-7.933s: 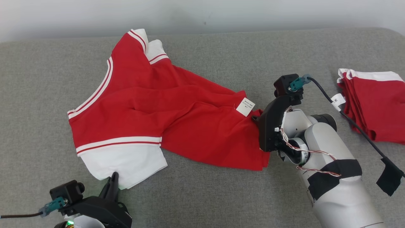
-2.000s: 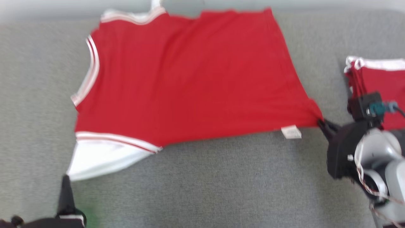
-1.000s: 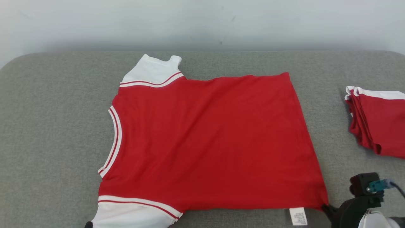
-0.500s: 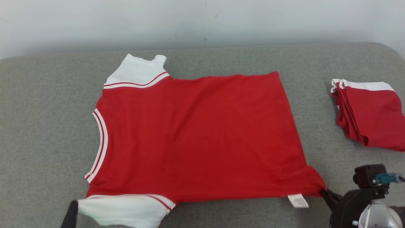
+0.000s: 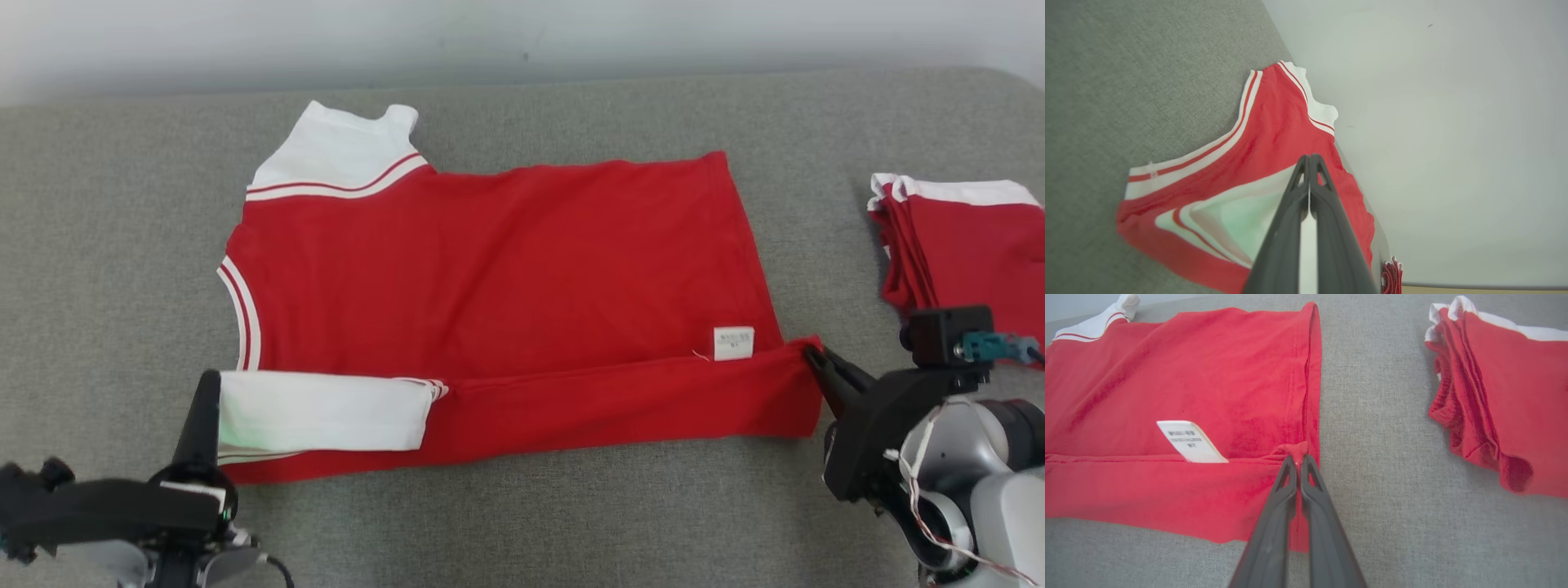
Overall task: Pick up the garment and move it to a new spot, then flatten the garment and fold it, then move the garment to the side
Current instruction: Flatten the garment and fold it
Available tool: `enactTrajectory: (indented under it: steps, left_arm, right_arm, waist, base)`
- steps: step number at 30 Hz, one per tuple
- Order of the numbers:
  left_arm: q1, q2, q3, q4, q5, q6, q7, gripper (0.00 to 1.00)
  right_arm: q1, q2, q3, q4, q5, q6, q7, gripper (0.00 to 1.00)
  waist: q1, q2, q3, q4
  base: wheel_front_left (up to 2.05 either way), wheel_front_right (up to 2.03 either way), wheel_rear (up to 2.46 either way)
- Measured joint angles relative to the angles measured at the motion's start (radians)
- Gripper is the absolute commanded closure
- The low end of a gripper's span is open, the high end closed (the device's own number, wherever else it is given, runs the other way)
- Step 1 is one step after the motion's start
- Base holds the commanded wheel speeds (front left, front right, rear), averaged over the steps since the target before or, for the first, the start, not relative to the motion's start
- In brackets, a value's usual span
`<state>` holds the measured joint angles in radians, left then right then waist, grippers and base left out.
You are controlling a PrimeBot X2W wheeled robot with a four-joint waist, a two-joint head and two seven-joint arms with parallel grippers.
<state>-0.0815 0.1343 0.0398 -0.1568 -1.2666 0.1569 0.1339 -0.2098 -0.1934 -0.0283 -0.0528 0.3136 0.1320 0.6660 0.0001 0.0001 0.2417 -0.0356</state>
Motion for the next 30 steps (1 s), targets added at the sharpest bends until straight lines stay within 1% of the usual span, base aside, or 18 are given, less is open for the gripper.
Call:
enactTrajectory:
  steps: [8, 11, 18, 23, 27, 28, 29, 30]
  left_arm:
    - [-0.152, -0.002, -0.028, 0.147, 0.061, -0.044, -0.056, 1.00]
    - [-0.180, -0.004, -0.034, 0.178, 0.070, -0.061, -0.071, 1.00]
    - [-0.214, -0.006, -0.025, 0.226, 0.079, -0.087, -0.107, 1.00]
    - [-0.229, -0.005, -0.030, 0.246, 0.080, -0.097, -0.106, 1.00]
    - [-0.255, 0.016, -0.069, 0.289, 0.125, -0.090, -0.093, 1.00]
    - [-0.259, 0.021, -0.075, 0.300, 0.145, -0.085, -0.095, 0.71]
    - [-0.264, 0.026, -0.081, 0.307, 0.163, -0.080, -0.104, 0.22]
    - [-0.271, 0.029, -0.081, 0.313, 0.177, -0.075, -0.118, 0.00]
  right_arm:
    - [-0.107, -0.039, 0.059, 0.114, -0.012, 0.000, -0.086, 1.00]
    - [-0.126, -0.048, 0.073, 0.142, -0.012, 0.000, -0.120, 1.00]
    - [-0.139, -0.066, 0.085, 0.195, -0.015, 0.000, -0.153, 1.00]
    - [-0.139, -0.065, 0.064, 0.218, -0.027, 0.000, -0.159, 1.00]
    - [-0.139, -0.056, 0.067, 0.235, -0.037, 0.000, -0.170, 1.00]
    - [-0.140, -0.048, 0.063, 0.238, -0.036, 0.000, -0.175, 0.13]
    - [-0.142, -0.042, 0.060, 0.241, -0.037, 0.000, -0.184, 0.00]
    - [-0.145, -0.041, 0.064, 0.243, -0.038, 0.000, -0.191, 0.00]
  waist:
    - [0.0001, 0.0001, 0.056, 0.008]
    - [0.0001, 0.0001, 0.072, 0.013]
    - [0.0001, 0.0001, 0.088, 0.024]
    - [-0.0001, 0.0001, 0.084, 0.027]
    - [-0.0001, 0.0001, 0.082, 0.024]
    - [0.0000, 0.0001, 0.081, 0.023]
    - [-0.0001, 0.0001, 0.081, 0.023]
    - [0.0000, 0.0000, 0.080, 0.022]
  base:
    - [0.00, 0.00, 0.00]
    - [0.00, 0.00, 0.00]
    - [0.00, 0.00, 0.00]
    - [0.00, 0.00, 0.00]
    - [0.00, 0.00, 0.00]
    - [0.00, 0.00, 0.00]
    - [0.00, 0.00, 0.00]
    - [0.00, 0.00, 0.00]
